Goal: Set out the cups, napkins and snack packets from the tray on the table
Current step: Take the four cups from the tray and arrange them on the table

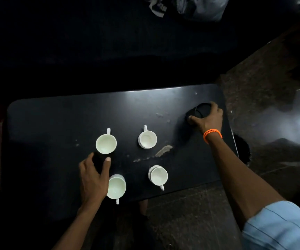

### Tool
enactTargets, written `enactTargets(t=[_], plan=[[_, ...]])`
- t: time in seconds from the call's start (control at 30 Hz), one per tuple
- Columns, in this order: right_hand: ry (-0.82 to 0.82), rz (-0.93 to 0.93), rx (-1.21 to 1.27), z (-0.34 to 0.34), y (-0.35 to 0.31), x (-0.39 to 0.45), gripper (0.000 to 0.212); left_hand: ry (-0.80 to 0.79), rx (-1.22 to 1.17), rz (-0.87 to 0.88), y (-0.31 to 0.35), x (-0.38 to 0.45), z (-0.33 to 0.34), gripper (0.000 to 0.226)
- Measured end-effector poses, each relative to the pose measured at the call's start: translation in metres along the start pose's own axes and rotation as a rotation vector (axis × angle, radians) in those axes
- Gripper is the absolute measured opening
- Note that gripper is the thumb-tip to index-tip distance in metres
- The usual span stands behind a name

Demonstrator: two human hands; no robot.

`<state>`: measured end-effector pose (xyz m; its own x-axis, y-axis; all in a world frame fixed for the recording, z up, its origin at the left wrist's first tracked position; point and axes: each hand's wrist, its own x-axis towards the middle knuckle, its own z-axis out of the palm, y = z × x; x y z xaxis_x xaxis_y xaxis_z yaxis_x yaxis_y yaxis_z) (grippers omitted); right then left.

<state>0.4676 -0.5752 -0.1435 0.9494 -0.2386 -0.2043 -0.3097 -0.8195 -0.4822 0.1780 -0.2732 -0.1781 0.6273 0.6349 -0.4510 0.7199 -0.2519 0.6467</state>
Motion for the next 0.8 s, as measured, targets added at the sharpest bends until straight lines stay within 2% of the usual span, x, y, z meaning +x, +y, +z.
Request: enactTargets(t=[0.2,0.37,0.8], plan=[[0.119,0.006,0.054,-0.006,0.017,-0.036,0.093,0.021,-0.001,0.010,0.002,0.006,0.000,0.067],[0.099,-0.053,0.059,0.001,0.035,-0.077,0.093,0.014,-0.003,-0.001,0.005,0.003,0.005,0.065],[0.026,-0.020,0.007,0.019,0.031,-0.127,0.097,0.039,-0.008,-0.008,0.001,0.003,-0.001,0.065]])
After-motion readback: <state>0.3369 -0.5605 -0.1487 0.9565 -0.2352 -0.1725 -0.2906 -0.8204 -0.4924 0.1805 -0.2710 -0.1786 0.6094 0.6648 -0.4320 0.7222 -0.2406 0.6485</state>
